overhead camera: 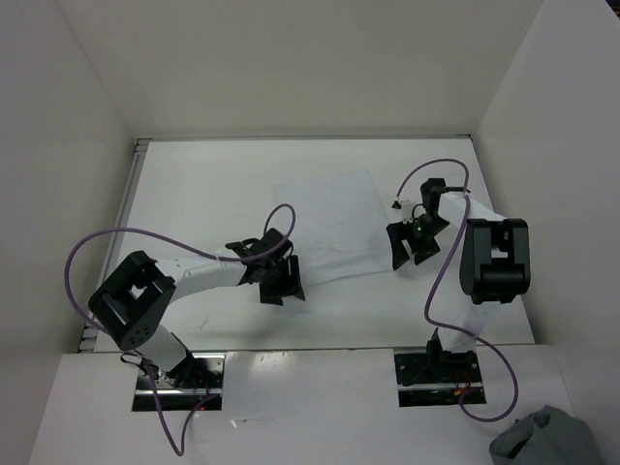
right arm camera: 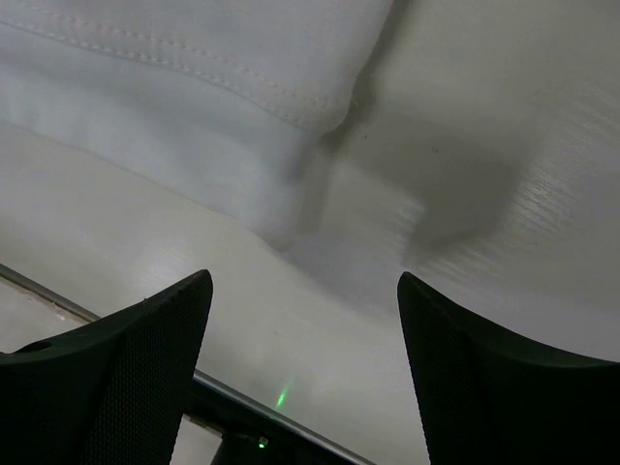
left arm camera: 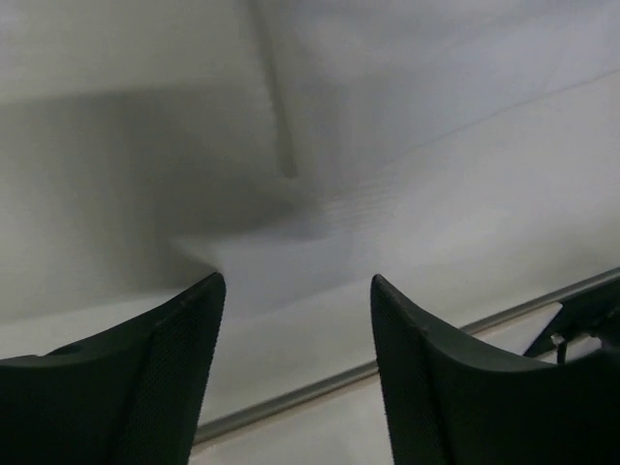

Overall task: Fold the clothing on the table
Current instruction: Flatten the skirt out, then fold the skirt

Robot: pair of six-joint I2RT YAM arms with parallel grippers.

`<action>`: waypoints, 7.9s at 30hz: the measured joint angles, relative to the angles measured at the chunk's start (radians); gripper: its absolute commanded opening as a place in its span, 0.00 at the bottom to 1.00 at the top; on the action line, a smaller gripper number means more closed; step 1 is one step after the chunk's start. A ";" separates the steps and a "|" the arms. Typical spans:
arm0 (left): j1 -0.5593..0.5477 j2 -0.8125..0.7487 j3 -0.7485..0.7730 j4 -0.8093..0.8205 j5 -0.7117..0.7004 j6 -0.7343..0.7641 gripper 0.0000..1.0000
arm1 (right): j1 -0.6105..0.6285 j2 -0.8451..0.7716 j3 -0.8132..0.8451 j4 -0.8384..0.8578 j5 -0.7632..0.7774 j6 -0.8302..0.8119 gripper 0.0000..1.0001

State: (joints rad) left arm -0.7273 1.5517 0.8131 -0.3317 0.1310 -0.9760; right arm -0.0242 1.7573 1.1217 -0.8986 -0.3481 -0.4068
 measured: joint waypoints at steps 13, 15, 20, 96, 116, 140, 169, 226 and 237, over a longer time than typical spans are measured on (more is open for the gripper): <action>-0.058 0.050 0.041 0.071 -0.156 -0.081 0.59 | 0.000 0.063 0.023 0.010 -0.010 0.048 0.69; -0.059 0.050 0.043 0.071 -0.180 -0.096 0.59 | 0.000 0.071 0.027 0.008 -0.015 0.051 0.67; -0.059 0.050 0.048 0.073 -0.219 -0.116 0.56 | 0.003 0.085 0.040 0.001 -0.031 0.059 0.67; 0.294 -0.397 0.178 -0.254 -0.237 0.013 0.00 | 0.282 0.066 0.541 -0.319 -0.487 -0.120 0.00; 0.404 -0.229 0.178 -0.137 -0.129 0.171 0.00 | 0.286 -0.194 0.161 0.436 -0.102 0.329 0.00; -0.027 -0.838 0.001 -0.341 -0.156 -0.160 0.00 | 0.291 -0.632 0.023 0.077 -0.164 0.034 0.00; 0.133 -0.330 0.099 -0.233 -0.258 -0.072 0.05 | 0.296 -0.034 0.263 0.071 -0.299 0.160 0.00; 0.264 -0.035 0.116 0.165 -0.401 0.274 0.68 | 0.136 -0.001 0.119 0.705 -0.140 0.320 0.72; 0.200 0.039 0.116 0.210 -0.544 0.266 0.59 | 0.235 0.220 0.317 0.614 -0.119 0.224 0.72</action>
State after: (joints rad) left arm -0.5270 1.5902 0.9291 -0.1219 -0.4129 -0.7105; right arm 0.2108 1.9770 1.4384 -0.2848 -0.4671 -0.1825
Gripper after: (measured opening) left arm 0.598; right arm 0.724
